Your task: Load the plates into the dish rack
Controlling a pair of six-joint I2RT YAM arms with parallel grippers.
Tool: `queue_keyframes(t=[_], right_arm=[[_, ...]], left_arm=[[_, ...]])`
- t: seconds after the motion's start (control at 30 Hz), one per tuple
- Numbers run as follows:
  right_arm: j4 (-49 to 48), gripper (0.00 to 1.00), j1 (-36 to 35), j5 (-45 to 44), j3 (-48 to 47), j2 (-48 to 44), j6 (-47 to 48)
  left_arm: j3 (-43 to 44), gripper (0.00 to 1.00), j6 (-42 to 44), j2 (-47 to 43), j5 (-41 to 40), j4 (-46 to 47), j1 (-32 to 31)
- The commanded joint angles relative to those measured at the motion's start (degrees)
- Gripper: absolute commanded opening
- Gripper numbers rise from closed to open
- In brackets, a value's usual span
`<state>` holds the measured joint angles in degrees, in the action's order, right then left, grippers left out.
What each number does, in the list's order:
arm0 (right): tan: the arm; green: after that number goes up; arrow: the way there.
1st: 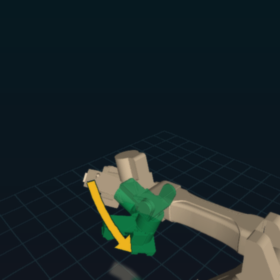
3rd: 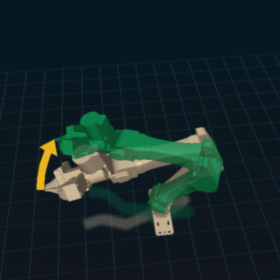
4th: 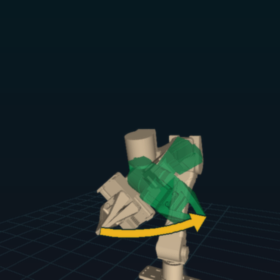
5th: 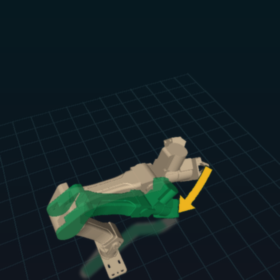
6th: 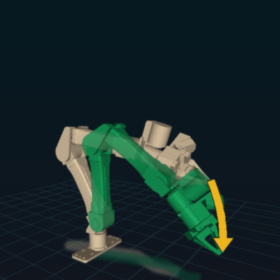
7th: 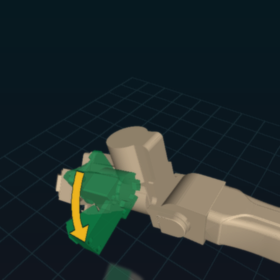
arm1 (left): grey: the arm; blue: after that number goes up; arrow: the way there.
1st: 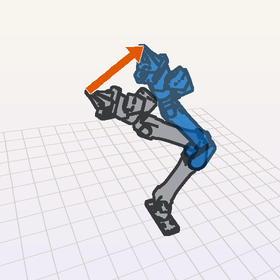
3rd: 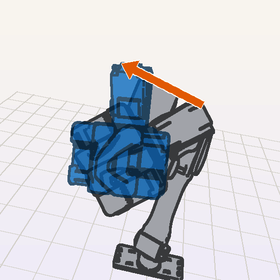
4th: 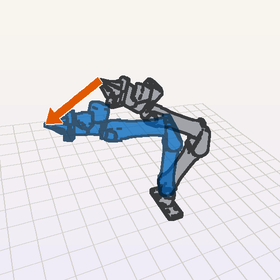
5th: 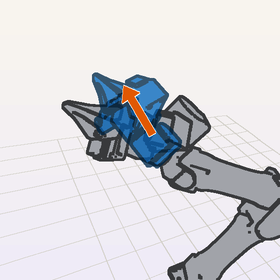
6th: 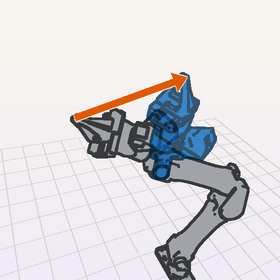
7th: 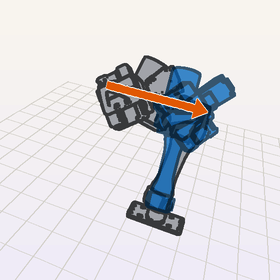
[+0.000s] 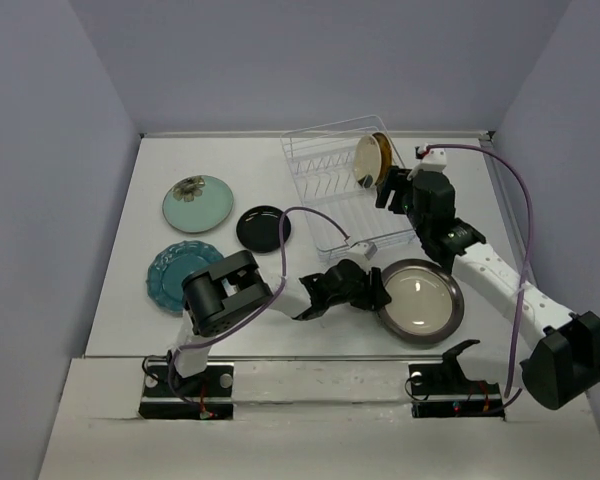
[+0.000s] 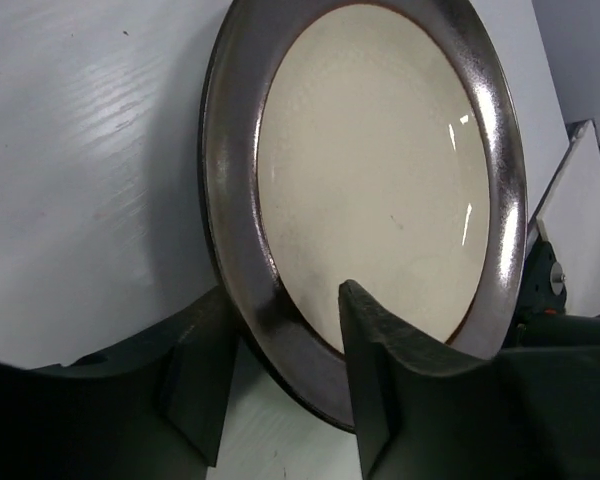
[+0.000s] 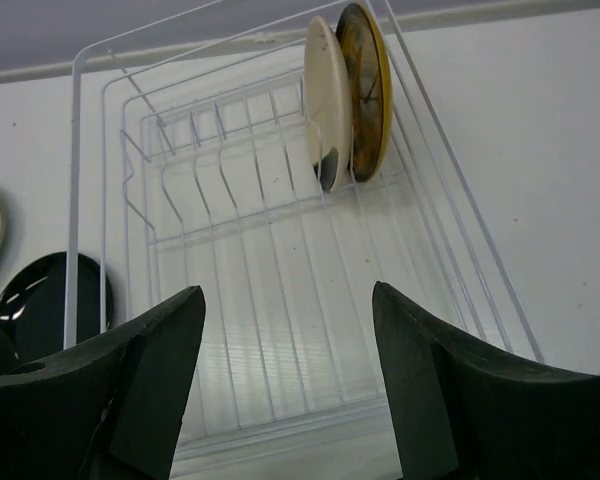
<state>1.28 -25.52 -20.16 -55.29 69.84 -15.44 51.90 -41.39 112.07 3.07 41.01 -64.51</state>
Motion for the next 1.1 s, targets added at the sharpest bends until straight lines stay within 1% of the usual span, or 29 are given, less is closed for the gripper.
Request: queue_keyframes(t=[0.0, 0.07, 0.1, 0.23, 0.3, 0.33, 0.37, 0.4, 0.43, 0.47, 0.5, 0.53, 0.57, 0.6, 0.63, 0.67, 0.7, 0.73, 0.8, 0.83, 0.87, 0.9, 0.97, 1.07], right_arm=[[-1.89, 0.73, 0.03, 3.38, 1.67, -4.62, -4.77], [-1.63, 0.73, 0.03, 3.46, 2.81, -5.33, -5.39], [-1.46, 0.73, 0.03, 3.55, 3.16, -6.20, -5.56], [-0.24, 0.73, 0.03, 5.13, 5.45, -9.46, -6.53], [2.67, 0.74, 0.03, 7.58, 5.72, -11.48, -6.09], [3.98, 0.76, 0.03, 9.51, 5.54, -12.09, -5.40], [6.34, 0.78, 0.03, 11.70, 5.02, -12.71, -4.78], [7.32, 0.80, 0.03, 17.82, 4.84, -13.32, -3.38], [8.03, 0.84, 0.03, 21.44, 4.66, -14.64, -2.67], [8.56, 0.86, 0.03, 25.05, 4.75, -15.52, -2.23], [8.65, 0.88, 0.03, 28.65, 5.10, -16.31, -1.96], [8.57, 0.91, 0.03, 35.30, 5.71, -17.97, -1.09], [8.39, 0.91, 0.03, 38.15, 6.15, -18.68, -0.82], [7.87, 0.93, 0.03, 42.44, 6.42, -19.21, -0.21], [7.60, 0.94, 0.03, 44.05, 7.03, -19.65, 0.23], [7.60, 0.94, 0.03, 44.94, 7.12, -20.09, 0.67], [7.60, 0.95, 0.03, 45.56, 7.56, -20.01, 1.72], [7.51, 0.96, 0.03, 45.91, 7.82, -19.84, 2.25], [7.34, 0.96, 0.03, 46.70, 8.00, -18.44, 3.31], [7.16, 0.97, 0.03, 48.19, 8.18, -17.82, 3.40], [6.20, 0.97, 0.03, 49.16, 8.35, -17.20, 3.49], [5.50, 0.98, 0.03, 50.73, 8.70, -15.98, 3.40], [3.65, 0.98, 0.03, 51.19, 9.40, -14.74, 3.31], [2.16, 1.00, 0.03, 50.57, 10.02, -12.37, 3.23]], left_arm=[[1.10, 0.42, -2.82, 2.27, 0.71, 5.56, -0.53], [1.10, 0.26, -3.00, 3.15, 0.71, 5.92, -0.53], [0.92, 0.06, -3.00, 3.15, 0.62, 6.09, -0.53], [-3.55, 0.06, -3.09, -0.88, -1.31, 8.55, -0.53], [-7.94, 0.06, -2.65, -9.19, -4.80, 8.91, -0.53], [-9.96, 0.06, -2.56, -9.24, -4.83, 8.91, -0.53], [-13.89, 0.06, -2.47, -14.81, -5.87, 8.99, -0.44], [-15.76, 0.06, -2.47, -17.65, -6.32, 8.73, -0.18], [-17.60, 0.05, -2.47, -20.81, -6.67, 8.30, 0.08], [-20.75, 0.06, -2.47, -26.93, -7.46, 7.60, 0.35], [-22.00, 0.05, -2.12, -29.78, -7.81, 5.41, 0.70], [-23.15, 0.05, -1.95, -32.85, -7.90, 4.35, 1.75], [-25.33, 0.05, -1.94, -38.62, -7.90, 3.21, 2.45], [-26.31, 0.05, -1.94, -41.47, -7.82, 1.02, 3.42], [-27.02, 0.05, -1.94, -44.45, -7.73, -0.31, 4.21], [-28.07, 0.05, -1.94, -50.14, -7.56, -3.54, 6.31], [-28.60, 0.05, -1.77, -52.81, -7.55, -5.23, 7.37], [-29.13, 0.05, -1.59, -58.23, -7.12, -6.72, 9.64], [-29.05, 0.05, -1.16, -63.27, -6.59, -12.61, 11.85], [-28.53, 0.05, -0.46, -67.64, -5.89, -14.63, 13.08], [-28.09, 0.05, -0.10, -69.69, -5.62, -18.56, 15.01], [-27.65, 0.05, 0.34, -71.54, -5.62, -20.69, 15.90], [-25.98, 0.06, 1.66, -76.46, -5.53, -25.78, 17.66], [-23.70, 0.05, 3.23, -80.60, -4.74, -29.84, 21.87]])
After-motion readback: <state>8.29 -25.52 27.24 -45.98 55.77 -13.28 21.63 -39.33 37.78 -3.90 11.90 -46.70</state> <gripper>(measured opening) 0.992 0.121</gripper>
